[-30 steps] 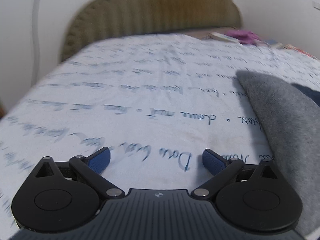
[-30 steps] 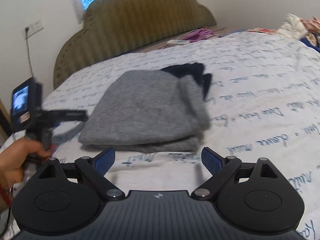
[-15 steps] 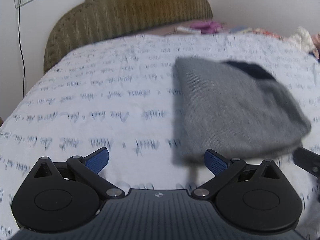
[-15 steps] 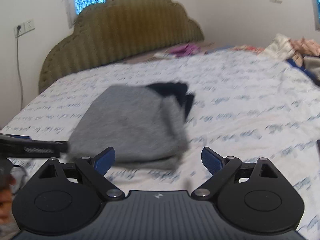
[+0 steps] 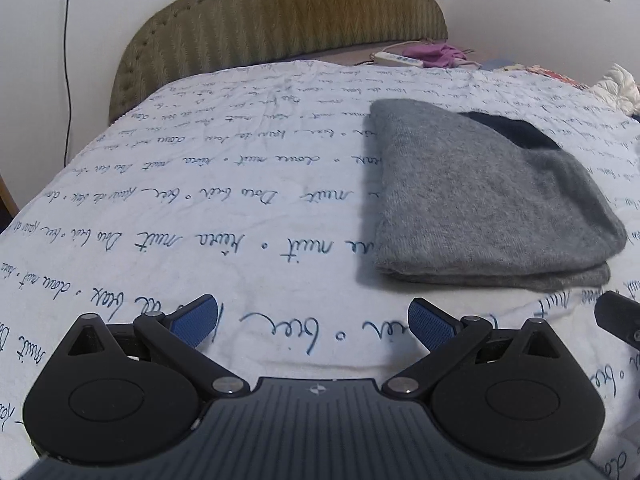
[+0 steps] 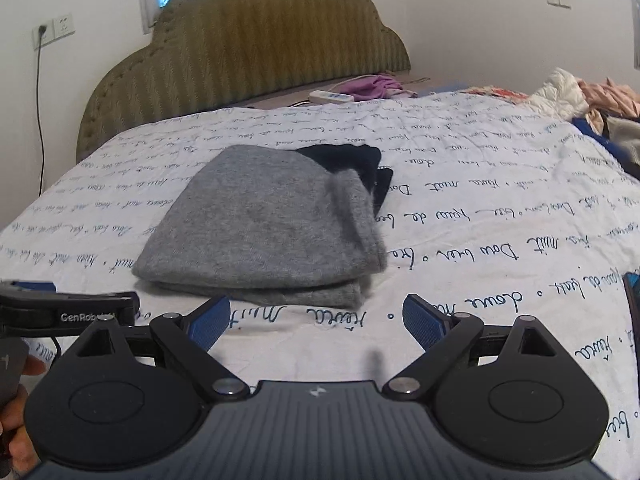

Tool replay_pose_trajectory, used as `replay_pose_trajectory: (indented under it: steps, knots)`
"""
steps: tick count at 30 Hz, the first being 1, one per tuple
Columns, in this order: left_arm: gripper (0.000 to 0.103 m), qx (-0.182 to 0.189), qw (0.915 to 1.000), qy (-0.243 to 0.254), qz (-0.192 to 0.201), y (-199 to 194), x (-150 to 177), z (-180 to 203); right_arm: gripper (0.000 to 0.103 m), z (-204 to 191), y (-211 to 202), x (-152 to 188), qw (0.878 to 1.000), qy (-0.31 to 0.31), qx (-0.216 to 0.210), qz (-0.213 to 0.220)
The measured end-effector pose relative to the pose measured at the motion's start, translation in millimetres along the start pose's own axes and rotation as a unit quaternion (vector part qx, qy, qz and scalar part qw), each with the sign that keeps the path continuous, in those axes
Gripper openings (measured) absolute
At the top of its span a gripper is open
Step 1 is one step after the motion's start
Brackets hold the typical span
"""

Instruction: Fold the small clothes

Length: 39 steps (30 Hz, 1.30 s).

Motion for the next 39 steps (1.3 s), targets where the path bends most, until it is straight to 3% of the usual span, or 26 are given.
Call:
replay_pose_trajectory:
  steps: [7, 39]
  knots:
    - [0.103, 0.024, 0.9995, -0.022, -0.002, -5, 5, -1, 0.094, 0, -5, 1, 1.0, 0.004, -0.002, -0.003]
    - [0.103, 0.002, 0.9999, 0.0, -0.013, -11, 8, 4, 0.094, -4, -10, 4, 1.0, 0.001, -0.009, -0.004]
Point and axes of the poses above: each gripper's, at about its wrist camera, not at the fingertips, and y roughly the way its jaws point, z to its right, x to its underside, the point moved 1 cm from there along y, roughly the way its jaws point, and after that the axes turned 9 degrees about y, right-handed, at the moved point
